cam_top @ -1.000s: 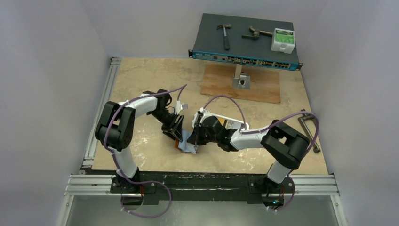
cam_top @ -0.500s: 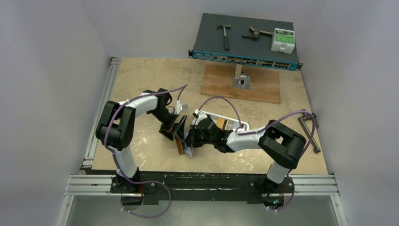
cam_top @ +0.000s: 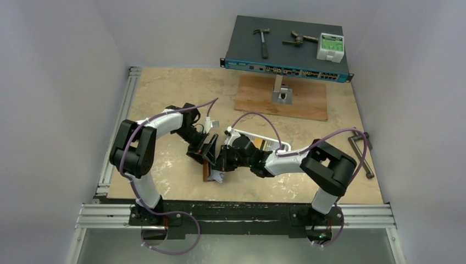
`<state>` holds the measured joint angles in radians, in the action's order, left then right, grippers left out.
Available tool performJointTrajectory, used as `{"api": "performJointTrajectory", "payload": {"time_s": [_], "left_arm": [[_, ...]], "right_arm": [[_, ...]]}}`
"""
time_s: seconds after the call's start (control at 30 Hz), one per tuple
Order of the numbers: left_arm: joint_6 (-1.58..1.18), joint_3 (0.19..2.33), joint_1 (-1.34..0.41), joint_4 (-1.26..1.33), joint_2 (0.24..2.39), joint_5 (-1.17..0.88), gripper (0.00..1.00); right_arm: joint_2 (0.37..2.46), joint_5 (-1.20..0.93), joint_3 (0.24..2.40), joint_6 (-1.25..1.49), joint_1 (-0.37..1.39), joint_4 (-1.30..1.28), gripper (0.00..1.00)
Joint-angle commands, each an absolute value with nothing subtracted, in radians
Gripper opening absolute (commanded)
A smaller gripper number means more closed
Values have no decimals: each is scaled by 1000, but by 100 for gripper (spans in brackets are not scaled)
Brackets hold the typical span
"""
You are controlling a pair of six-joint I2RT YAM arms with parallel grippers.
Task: Put the credit cards into the card holder
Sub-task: Open the card holder at the center of the board.
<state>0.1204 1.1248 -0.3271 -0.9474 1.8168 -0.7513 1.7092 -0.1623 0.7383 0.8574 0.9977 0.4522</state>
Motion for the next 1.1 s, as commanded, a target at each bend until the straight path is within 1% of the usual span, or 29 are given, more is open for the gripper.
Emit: {"api": "performJointTrajectory", "payload": {"time_s": [0.0,0.13,0.27,0.4,0.57,0.67,0.8,0.87,0.97,1.07], "left_arm": [[107,1107,-323,-909,1736,-792,100],[111,1105,-329,-909,1722,-799,100],[150,1117,-357,-924,1710,-785,100],[213,1143,-381,-978,1700,-690,100],[251,1155,-397,-1015,1679,-519,100],[254,1144,-398,-1013,1647,-466,100],[212,1144,-422,-1031,1602,-482,100],[169,1140,-470,-1033,1583,-506,100],[91,1102,-515,-964,1544,-549,100],[83,1083,-518,-903,1531,-552,100]], "right_arm": [[1723,-241,721,918,977,595,0],[1747,-262,689,972,961,650,0],[1805,-310,635,1069,918,796,0],[1853,-346,618,1122,897,923,0],[1842,-329,634,1083,897,871,0],[1831,-301,634,1062,897,831,0],[1823,-281,632,1035,900,798,0],[1827,-281,628,1034,903,804,0],[1827,-297,626,1029,907,831,0],[1811,-300,627,1008,907,825,0]]}}
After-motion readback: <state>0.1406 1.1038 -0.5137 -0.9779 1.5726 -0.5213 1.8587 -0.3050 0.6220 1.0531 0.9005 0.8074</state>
